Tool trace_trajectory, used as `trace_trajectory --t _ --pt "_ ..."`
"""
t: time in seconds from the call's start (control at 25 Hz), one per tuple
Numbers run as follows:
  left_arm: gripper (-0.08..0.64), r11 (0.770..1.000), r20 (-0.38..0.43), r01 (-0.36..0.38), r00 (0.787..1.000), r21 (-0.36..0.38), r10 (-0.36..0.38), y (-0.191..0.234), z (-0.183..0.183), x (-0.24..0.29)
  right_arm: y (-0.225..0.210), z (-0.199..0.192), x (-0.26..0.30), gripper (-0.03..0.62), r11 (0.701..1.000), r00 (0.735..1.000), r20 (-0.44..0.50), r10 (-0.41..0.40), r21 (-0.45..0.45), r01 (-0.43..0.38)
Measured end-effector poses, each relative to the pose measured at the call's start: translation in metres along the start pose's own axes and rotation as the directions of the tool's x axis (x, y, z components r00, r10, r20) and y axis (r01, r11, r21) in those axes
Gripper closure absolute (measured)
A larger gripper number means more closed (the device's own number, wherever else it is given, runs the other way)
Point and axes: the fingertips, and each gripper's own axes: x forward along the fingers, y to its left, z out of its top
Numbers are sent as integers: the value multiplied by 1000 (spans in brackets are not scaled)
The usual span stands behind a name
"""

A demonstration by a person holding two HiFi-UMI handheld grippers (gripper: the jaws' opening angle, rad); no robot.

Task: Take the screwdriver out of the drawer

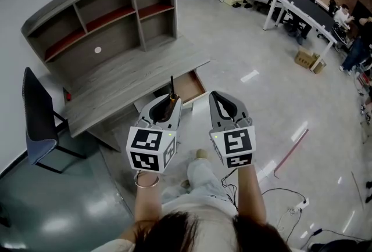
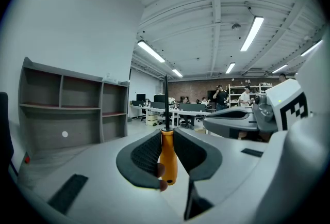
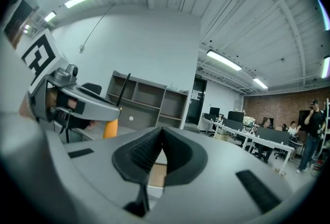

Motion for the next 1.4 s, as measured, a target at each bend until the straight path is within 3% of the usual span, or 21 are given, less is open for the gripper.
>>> trace_trajectory --t 1.4 --pt "476 1000 -12 12 1000 -29 -12 -1 -4 26 -21 -19 9 566 1000 999 -41 -4 11 5"
